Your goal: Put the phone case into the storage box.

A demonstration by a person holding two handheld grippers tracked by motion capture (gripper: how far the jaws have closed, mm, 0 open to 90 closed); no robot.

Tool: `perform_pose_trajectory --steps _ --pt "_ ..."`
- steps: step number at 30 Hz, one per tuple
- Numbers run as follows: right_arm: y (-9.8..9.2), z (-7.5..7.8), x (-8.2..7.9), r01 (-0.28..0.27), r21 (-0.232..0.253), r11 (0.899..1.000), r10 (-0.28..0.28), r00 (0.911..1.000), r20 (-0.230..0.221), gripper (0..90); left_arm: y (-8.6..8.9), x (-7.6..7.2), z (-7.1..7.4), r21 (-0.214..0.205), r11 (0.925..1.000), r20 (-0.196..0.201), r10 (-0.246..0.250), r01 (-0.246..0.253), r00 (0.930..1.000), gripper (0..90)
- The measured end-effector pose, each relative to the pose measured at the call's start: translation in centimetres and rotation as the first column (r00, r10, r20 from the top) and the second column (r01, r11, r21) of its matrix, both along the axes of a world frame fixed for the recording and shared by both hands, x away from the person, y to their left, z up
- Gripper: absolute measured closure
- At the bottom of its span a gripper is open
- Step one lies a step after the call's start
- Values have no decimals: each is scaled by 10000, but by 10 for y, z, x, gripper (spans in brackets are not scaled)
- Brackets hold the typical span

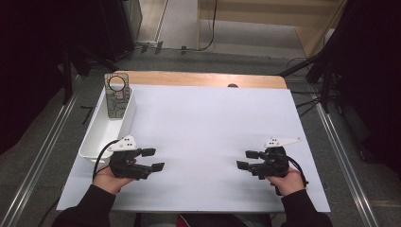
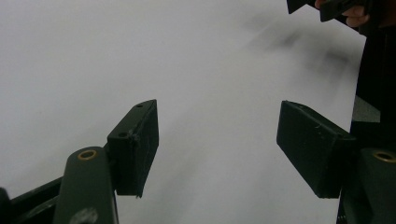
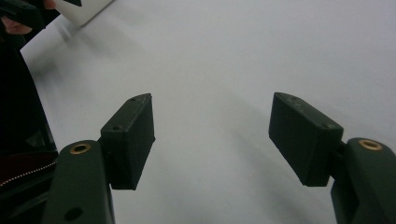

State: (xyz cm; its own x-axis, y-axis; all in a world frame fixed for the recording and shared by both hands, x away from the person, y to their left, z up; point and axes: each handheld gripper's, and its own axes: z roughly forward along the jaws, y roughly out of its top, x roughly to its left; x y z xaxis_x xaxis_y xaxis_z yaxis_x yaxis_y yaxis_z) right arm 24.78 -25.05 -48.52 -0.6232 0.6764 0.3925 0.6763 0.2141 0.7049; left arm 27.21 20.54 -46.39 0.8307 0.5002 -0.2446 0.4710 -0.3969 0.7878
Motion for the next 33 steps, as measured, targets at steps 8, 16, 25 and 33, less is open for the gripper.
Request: perform_pose_trajectory --steps 8,16,25,33 --pt "-4 -1 -3 9 -4 10000 -9 9998 177 299 5 -4 -1 124 9999 87 54 -55 9999 297" --pt "-7 -2 -7 12 -30 10000 -12 9999 170 297 12 -9 -3 239 9996 101 141 -144 9998 297" --pt "-9 -5 -8 -29 -57 10000 31 9998 200 296 20 -11 -5 169 9995 78 273 -275 9996 297" --pt "-9 -8 -5 -15 -102 9999 16 9999 117 293 20 -9 -7 100 9997 6 221 -221 9998 297"
